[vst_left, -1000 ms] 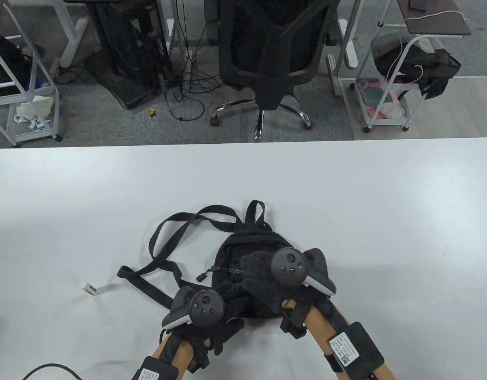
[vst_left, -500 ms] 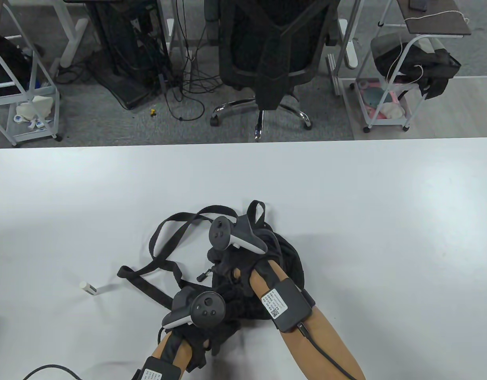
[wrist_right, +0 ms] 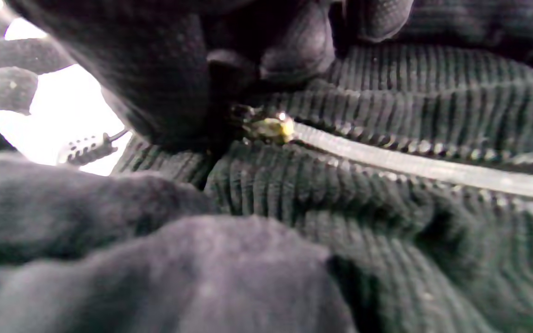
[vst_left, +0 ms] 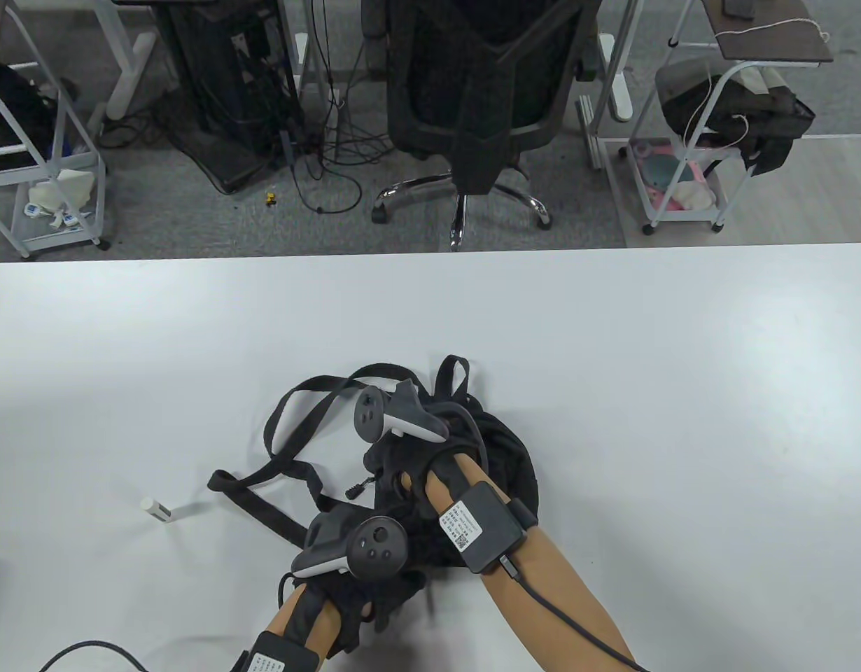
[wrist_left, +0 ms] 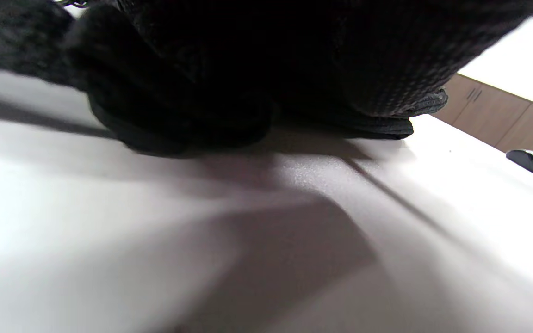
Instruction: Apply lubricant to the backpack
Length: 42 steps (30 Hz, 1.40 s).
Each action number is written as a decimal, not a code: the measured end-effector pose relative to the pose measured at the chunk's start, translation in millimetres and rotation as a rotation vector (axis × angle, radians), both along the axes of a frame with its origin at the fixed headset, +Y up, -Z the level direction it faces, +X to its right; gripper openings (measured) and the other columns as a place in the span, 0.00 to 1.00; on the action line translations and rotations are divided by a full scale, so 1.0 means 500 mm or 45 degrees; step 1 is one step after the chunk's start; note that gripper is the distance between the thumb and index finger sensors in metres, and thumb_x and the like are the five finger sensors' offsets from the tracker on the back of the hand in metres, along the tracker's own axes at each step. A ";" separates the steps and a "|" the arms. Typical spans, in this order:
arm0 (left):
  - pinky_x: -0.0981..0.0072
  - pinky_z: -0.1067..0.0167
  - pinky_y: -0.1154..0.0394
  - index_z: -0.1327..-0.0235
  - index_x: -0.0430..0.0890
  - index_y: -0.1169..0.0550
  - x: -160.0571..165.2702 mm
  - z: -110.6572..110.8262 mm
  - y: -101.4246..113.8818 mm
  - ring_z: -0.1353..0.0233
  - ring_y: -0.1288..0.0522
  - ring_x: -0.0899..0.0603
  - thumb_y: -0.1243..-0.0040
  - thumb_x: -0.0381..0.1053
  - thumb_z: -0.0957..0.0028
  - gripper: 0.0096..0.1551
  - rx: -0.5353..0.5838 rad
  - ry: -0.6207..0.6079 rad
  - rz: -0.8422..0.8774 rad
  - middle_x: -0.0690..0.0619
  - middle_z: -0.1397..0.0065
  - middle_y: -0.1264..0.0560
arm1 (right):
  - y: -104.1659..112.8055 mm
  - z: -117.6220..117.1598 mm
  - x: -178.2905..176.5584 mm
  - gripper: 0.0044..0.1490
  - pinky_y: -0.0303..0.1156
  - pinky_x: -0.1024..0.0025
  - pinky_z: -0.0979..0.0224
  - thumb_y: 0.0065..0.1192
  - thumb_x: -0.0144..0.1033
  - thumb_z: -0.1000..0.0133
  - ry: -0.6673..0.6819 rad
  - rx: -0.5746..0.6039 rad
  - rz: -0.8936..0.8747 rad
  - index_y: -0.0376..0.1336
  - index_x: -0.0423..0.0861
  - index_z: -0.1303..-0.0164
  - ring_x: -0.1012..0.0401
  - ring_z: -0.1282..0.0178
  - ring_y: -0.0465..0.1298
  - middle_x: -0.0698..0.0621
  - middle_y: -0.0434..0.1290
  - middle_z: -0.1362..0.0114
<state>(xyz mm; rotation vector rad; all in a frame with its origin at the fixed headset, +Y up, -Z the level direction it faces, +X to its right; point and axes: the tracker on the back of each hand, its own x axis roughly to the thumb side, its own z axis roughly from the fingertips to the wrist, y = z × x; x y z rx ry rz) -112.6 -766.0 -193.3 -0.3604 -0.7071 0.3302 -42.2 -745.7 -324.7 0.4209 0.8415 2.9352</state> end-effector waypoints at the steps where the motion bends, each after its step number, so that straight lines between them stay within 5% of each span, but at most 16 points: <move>1: 0.41 0.26 0.39 0.28 0.50 0.25 -0.001 -0.001 -0.001 0.18 0.39 0.37 0.32 0.57 0.50 0.35 -0.005 0.002 0.008 0.49 0.17 0.39 | 0.000 -0.001 0.003 0.28 0.56 0.43 0.13 0.81 0.44 0.45 -0.005 0.005 -0.012 0.71 0.73 0.35 0.59 0.35 0.75 0.64 0.73 0.33; 9: 0.35 0.28 0.40 0.29 0.50 0.25 0.005 -0.001 -0.004 0.20 0.40 0.35 0.34 0.58 0.49 0.34 0.017 0.015 0.022 0.49 0.17 0.40 | 0.032 0.028 0.059 0.25 0.55 0.38 0.14 0.79 0.46 0.46 0.014 0.223 -0.306 0.72 0.72 0.38 0.59 0.31 0.75 0.64 0.69 0.27; 14: 0.34 0.28 0.40 0.29 0.49 0.24 0.001 -0.004 -0.005 0.21 0.40 0.34 0.34 0.57 0.49 0.34 0.014 0.023 0.056 0.49 0.17 0.40 | 0.059 0.058 0.122 0.27 0.55 0.36 0.15 0.75 0.47 0.44 0.042 0.300 -0.297 0.68 0.69 0.35 0.59 0.34 0.77 0.62 0.70 0.28; 18: 0.34 0.29 0.39 0.29 0.49 0.24 0.006 -0.004 -0.002 0.21 0.40 0.35 0.34 0.56 0.48 0.33 0.041 0.020 0.024 0.49 0.17 0.39 | 0.043 0.085 0.168 0.28 0.58 0.38 0.17 0.68 0.50 0.44 0.052 0.344 -0.183 0.62 0.65 0.33 0.61 0.39 0.77 0.61 0.69 0.30; 24: 0.33 0.28 0.40 0.31 0.49 0.23 0.012 -0.002 -0.003 0.21 0.41 0.34 0.34 0.57 0.49 0.32 0.089 0.011 0.018 0.49 0.18 0.38 | 0.031 0.115 0.217 0.26 0.63 0.41 0.19 0.74 0.49 0.44 -0.016 0.475 -0.300 0.67 0.64 0.35 0.60 0.41 0.82 0.59 0.75 0.31; 32: 0.27 0.28 0.50 0.29 0.50 0.25 0.010 0.007 -0.008 0.18 0.49 0.28 0.35 0.59 0.49 0.34 0.125 -0.004 -0.020 0.50 0.17 0.40 | 0.022 0.121 0.220 0.26 0.66 0.42 0.22 0.74 0.48 0.45 -0.058 0.563 -0.304 0.70 0.63 0.36 0.60 0.42 0.84 0.58 0.77 0.33; 42: 0.25 0.28 0.45 0.32 0.49 0.23 0.006 -0.008 -0.013 0.19 0.44 0.26 0.35 0.59 0.49 0.33 0.045 0.042 0.109 0.49 0.18 0.39 | 0.010 0.128 0.207 0.26 0.69 0.45 0.24 0.72 0.48 0.44 -0.044 0.604 -0.224 0.70 0.63 0.35 0.59 0.42 0.84 0.57 0.77 0.32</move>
